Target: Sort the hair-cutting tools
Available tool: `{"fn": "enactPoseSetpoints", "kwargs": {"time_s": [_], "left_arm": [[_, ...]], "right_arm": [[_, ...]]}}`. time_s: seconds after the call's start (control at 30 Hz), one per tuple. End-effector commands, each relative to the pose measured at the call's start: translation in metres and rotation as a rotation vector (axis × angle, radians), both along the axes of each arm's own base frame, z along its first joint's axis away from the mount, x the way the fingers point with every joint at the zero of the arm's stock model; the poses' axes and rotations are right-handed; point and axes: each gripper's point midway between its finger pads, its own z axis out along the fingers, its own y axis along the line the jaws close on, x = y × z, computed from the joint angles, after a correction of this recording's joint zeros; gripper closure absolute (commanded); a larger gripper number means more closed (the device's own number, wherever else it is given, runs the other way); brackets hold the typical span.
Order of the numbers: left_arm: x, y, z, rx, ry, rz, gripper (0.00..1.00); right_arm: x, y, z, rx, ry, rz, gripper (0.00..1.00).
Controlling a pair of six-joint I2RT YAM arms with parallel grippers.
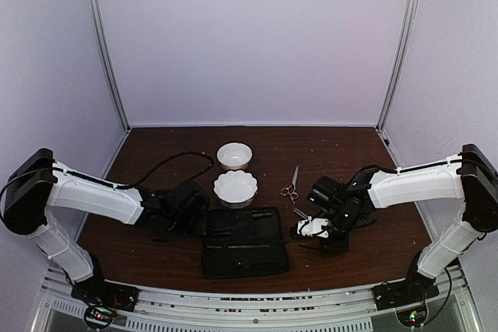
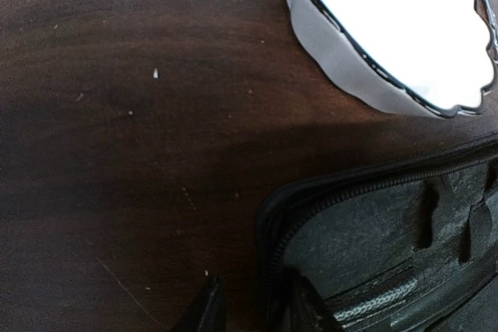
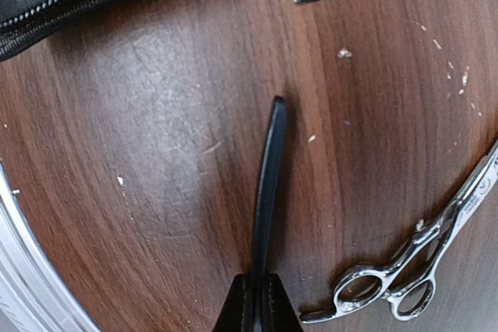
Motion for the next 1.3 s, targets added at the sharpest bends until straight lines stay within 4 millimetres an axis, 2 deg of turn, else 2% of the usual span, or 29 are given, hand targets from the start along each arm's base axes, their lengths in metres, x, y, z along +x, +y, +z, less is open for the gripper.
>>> {"fn": "enactPoseSetpoints", "kwargs": {"time_s": [0.0, 0.03, 0.07, 0.17, 0.4, 0.5, 0.67, 0.87, 1.13, 1.27], "left_arm": [[0.005, -0.002, -0.001, -0.008, -0.009, -0.004, 0.82], [0.006, -0.001, 0.001, 0.01, -0.019, -0.012, 0.97], [0.009, 0.003, 0.004, 0.036, -0.037, -0.014, 1.0], [0.02, 0.011, 0.017, 0.108, -0.128, -0.05, 1.0], [0.044, 0.016, 0.07, 0.245, -0.389, -0.171, 1.0], [0.053, 0.013, 0.08, 0.3, -0.442, -0.206, 1.0], [0.064, 0.006, 0.074, 0.412, -0.39, -0.228, 1.0], [0.061, -0.008, 0.055, 0.386, -0.305, -0.26, 1.0], [0.043, -0.001, 0.042, 0.317, -0.216, -0.234, 1.0], [0.04, 0.003, 0.041, 0.299, -0.22, -0.223, 1.0]], "right_arm": [[0.006, 0.001, 0.006, 0.033, -0.021, -0.025, 1.0], [0.006, 0.001, 0.007, 0.036, -0.024, -0.026, 1.0], [0.007, 0.001, 0.008, 0.038, -0.026, -0.028, 1.0], [0.008, 0.001, 0.008, 0.041, -0.027, -0.03, 1.0], [0.009, 0.001, 0.01, 0.052, -0.023, -0.035, 1.0], [0.009, 0.002, 0.009, 0.05, -0.019, -0.035, 1.0], [0.01, 0.002, 0.008, 0.05, -0.014, -0.036, 1.0], [0.01, 0.002, 0.009, 0.051, -0.016, -0.038, 1.0], [0.011, 0.003, 0.012, 0.06, -0.019, -0.037, 1.0], [0.013, 0.008, 0.027, 0.096, -0.039, -0.023, 1.0]]}}
